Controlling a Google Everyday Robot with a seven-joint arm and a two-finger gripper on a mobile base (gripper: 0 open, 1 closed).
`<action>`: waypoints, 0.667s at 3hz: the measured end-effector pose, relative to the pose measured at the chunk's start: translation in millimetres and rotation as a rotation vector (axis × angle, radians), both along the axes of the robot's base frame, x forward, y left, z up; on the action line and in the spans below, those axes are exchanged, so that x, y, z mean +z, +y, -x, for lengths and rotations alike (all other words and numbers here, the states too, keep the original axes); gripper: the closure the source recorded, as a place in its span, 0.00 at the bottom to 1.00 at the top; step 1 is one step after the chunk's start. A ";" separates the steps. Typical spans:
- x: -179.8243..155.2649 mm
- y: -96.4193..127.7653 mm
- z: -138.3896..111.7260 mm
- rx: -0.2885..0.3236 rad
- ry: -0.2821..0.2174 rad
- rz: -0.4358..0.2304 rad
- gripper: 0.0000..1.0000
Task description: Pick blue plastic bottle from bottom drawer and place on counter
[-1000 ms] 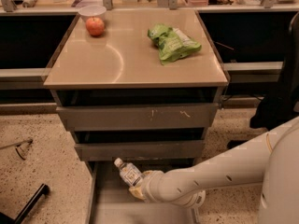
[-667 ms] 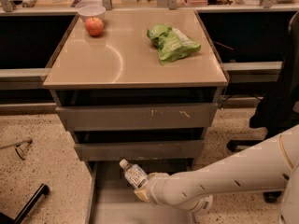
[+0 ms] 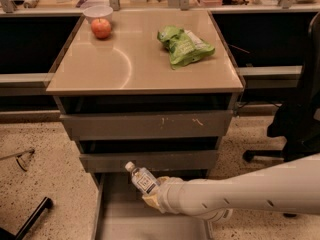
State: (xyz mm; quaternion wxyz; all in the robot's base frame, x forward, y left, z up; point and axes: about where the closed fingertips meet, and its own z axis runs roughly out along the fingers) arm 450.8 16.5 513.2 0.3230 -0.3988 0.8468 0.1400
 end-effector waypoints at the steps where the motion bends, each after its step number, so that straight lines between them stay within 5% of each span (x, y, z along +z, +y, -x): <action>1: 97.0 37.0 -27.0 0.126 -0.161 -0.084 1.00; 2: 200.3 66.7 -37.0 0.236 -0.308 -0.127 1.00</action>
Offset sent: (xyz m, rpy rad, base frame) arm 0.0430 0.0206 0.3527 0.2118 -0.4751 0.1724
